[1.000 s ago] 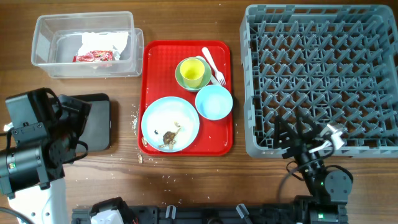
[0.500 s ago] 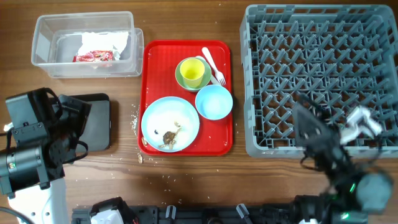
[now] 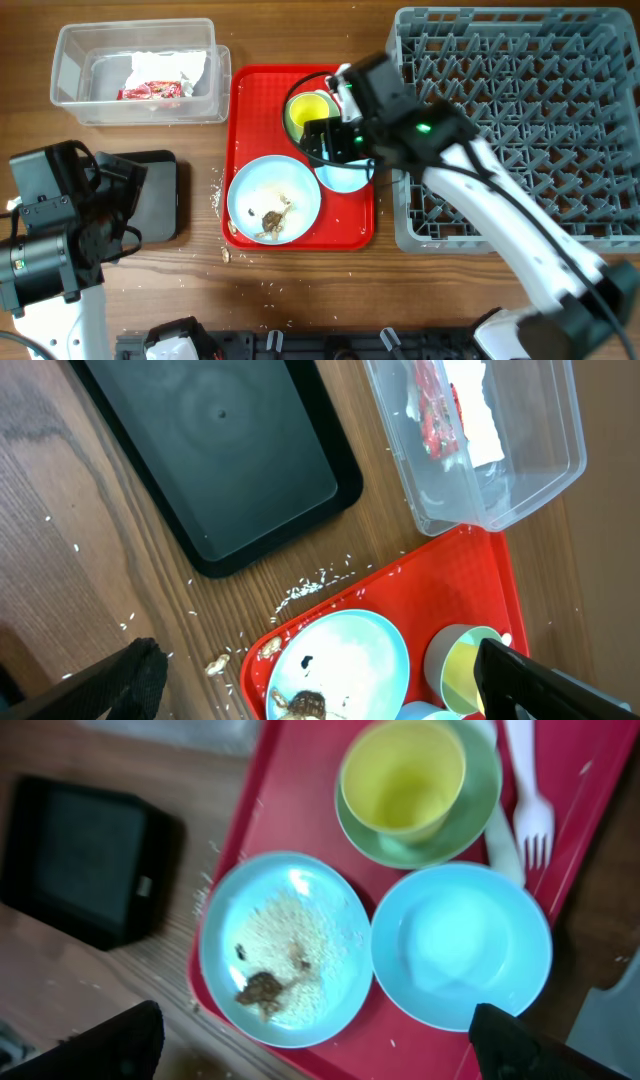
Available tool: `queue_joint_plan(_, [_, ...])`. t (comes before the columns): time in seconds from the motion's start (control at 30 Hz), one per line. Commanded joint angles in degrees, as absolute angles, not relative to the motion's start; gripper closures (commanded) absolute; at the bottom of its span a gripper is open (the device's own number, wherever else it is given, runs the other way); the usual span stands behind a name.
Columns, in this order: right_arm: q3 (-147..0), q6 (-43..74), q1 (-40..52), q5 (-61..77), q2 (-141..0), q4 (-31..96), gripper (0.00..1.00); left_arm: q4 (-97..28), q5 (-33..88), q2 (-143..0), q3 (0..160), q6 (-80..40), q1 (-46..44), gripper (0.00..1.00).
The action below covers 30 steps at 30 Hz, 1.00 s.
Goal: Sort waste into correct bins and load items into the dishwasher rack
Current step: 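Reach the right gripper to the light blue bowl and grasp its rim, then carry the blue bowl with the right gripper over the grey rack and lower it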
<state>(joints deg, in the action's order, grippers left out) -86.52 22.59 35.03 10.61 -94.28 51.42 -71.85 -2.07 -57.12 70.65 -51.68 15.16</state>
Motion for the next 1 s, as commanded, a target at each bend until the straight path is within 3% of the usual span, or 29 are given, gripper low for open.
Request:
queue_joint_plan(0.0, [-87.4,21.6,35.3,10.8,-101.7,51.5,0.03,-71.6,-2.9,-57.1,70.6,-51.0,15.4,0.00])
queue_joint_plan(0.03, [-87.4,21.8,35.3,10.8,-103.4,51.5,0.20,-71.6,-2.9,-57.1,70.6,-51.0,15.4,0.00])
queue_joint_plan(0.07, [-87.4,23.2,35.3,10.8,-104.9,51.2,0.28,-71.6,-2.9,-57.1,70.6,-51.0,15.4,0.00])
queue_joint_plan(0.1, [-87.4,24.2,35.3,10.8,-106.0,50.9,0.26,-71.6,-2.9,-57.1,70.6,-51.0,15.4,0.00])
queue_joint_plan(0.13, [-87.4,24.6,35.4,10.8,-107.3,50.2,0.16,-71.6,-2.9,-57.1,70.6,-51.0,15.4,0.00])
queue_joint_plan(0.2, [-87.3,24.7,35.7,9.1,-109.6,49.1,0.16,-71.6,-2.9,-57.1,70.6,-51.0,15.4,0.00])
queue_joint_plan(0.27, [-87.3,27.2,36.5,6.9,-111.6,47.8,0.28,-71.6,-2.9,-57.1,70.6,-51.0,15.4,0.00])
queue_joint_plan(0.5, [-87.3,36.8,41.2,-7.7,-115.2,45.3,0.47,-71.6,-2.9,-57.1,70.6,-51.0,15.4,0.00])
queue_joint_plan(0.63, [-87.3,37.9,41.5,-7.7,-115.9,44.0,0.55,-71.6,-2.9,-57.1,70.6,-51.0,15.4,0.00])
queue_joint_plan(0.9, [-86.2,39.4,42.0,-8.0,-119.3,41.0,0.58,-71.6,-2.9,-57.1,70.6,-51.0,15.4,0.00])
queue_joint_plan(0.97, [-86.2,40.1,42.1,-8.0,-119.5,41.0,0.71,-71.6,-2.9,-57.1,70.6,-51.0,15.4,0.00])
